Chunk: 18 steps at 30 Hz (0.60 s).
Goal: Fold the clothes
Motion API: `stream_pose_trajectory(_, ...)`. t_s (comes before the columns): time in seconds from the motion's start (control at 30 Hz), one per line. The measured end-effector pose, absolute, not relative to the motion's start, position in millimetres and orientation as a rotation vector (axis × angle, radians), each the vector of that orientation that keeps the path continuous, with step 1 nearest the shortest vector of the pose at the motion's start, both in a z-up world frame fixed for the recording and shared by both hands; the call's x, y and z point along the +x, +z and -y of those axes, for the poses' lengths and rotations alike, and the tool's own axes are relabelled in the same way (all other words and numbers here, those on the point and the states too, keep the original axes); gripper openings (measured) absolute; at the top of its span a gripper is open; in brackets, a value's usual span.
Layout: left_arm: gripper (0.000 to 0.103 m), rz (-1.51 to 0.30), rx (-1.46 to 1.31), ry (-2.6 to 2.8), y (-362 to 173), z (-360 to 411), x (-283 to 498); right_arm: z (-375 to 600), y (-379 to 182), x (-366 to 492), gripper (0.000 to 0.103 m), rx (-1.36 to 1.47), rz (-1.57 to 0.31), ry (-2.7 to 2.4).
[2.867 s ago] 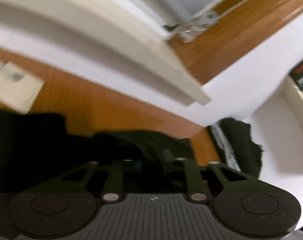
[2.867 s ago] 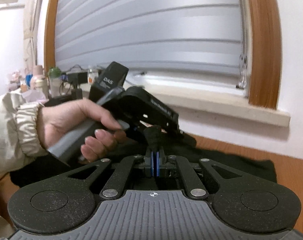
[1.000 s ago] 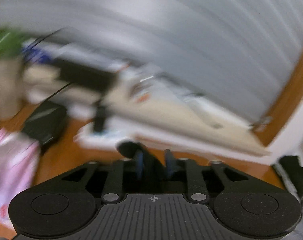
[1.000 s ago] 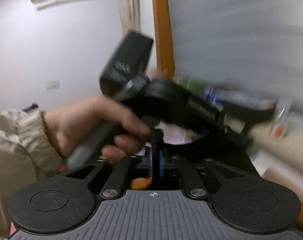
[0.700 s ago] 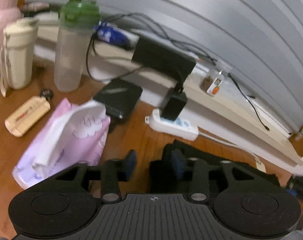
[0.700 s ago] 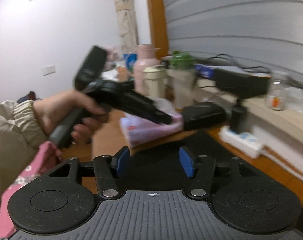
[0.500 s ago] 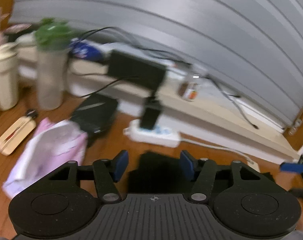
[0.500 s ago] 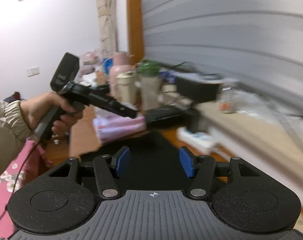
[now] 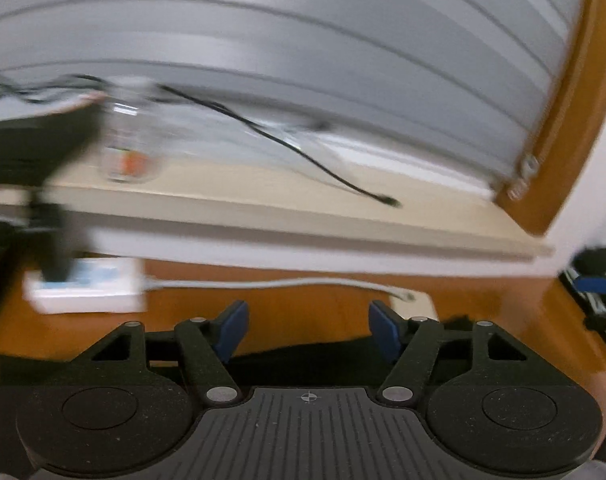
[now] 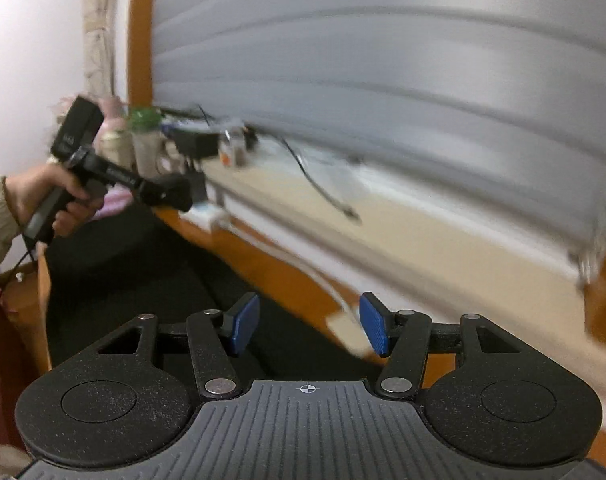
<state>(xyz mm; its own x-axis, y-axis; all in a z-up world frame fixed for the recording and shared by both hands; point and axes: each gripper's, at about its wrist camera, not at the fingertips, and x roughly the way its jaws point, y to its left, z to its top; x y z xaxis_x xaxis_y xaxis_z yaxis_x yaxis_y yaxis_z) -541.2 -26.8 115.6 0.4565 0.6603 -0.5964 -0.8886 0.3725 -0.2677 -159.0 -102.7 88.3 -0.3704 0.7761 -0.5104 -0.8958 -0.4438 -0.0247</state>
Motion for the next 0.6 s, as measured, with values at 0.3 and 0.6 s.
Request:
stream_pose_trajectory(0.3, 0.043, -0.554, -0.576, 0.773, 55.5, 2.8, -402.1, 123.4, 1.0, -136.7, 0.056, -0.588, -0.519, 1.936)
stream_pose_trajectory(0.6, 0.045, -0.651, -0.53, 0.667, 23.0, -12.6, -320.6, 148.7, -28.3, -130.0, 0.056, -0.545, -0.649, 1.929)
